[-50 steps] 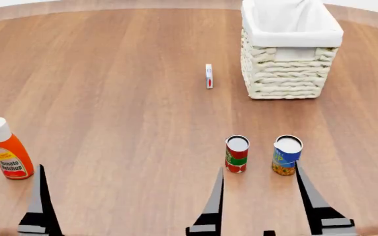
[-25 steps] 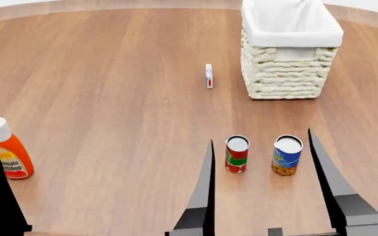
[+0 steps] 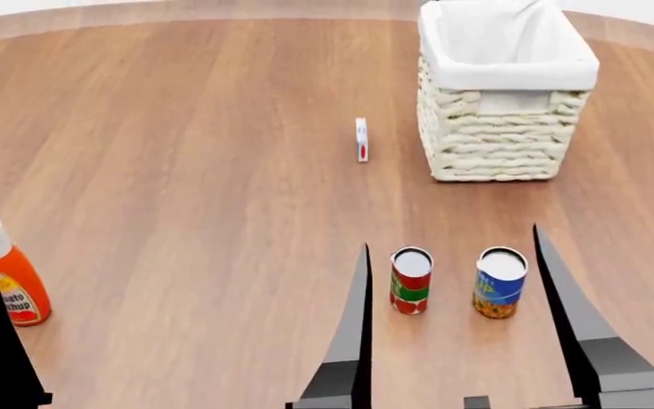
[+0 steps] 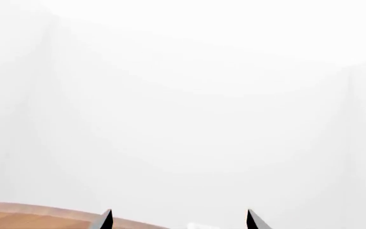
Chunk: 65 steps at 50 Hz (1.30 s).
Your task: Pick up the alphabet soup and the cream cheese box, and put them in the basket.
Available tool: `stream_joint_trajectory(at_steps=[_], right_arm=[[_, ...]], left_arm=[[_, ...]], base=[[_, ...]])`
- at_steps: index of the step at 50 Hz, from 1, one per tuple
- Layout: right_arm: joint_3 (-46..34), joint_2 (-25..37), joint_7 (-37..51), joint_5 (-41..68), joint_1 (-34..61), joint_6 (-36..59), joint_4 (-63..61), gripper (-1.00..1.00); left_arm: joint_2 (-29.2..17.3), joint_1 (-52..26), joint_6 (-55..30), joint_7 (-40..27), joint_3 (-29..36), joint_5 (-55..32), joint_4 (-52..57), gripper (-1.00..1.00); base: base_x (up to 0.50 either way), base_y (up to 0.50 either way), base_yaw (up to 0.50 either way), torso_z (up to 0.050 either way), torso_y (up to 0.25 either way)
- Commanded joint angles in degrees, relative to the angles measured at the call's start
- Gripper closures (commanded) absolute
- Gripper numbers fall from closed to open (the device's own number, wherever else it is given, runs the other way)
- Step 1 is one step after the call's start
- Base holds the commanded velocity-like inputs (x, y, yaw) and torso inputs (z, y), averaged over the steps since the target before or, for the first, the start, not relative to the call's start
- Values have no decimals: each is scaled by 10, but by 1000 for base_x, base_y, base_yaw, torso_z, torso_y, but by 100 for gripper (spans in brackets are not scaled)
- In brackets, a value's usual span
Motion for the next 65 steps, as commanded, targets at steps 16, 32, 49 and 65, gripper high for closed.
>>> stream_joint_trajectory(at_steps=[16,32,49,65], right_arm=[[1,5,5,12,-3,6,2,-100],[4,6,9,23,-4,6,2,-100],[3,9,15,27,-6,9,0,-100],[4,12,19,34,-4,12,0,-100]], left_arm=[[-9,5,13,-11,9,-2,-11,-100],[-15,8,25,-16,15,-2,-20,-100],[-21,13,32,-21,20,-3,-25,-100],[-27,11,30,-28,24,-3,-24,-100]], base=[[125,0,0,0,0],[153,0,0,0,0],[178,0,0,0,0],[213,0,0,0,0]])
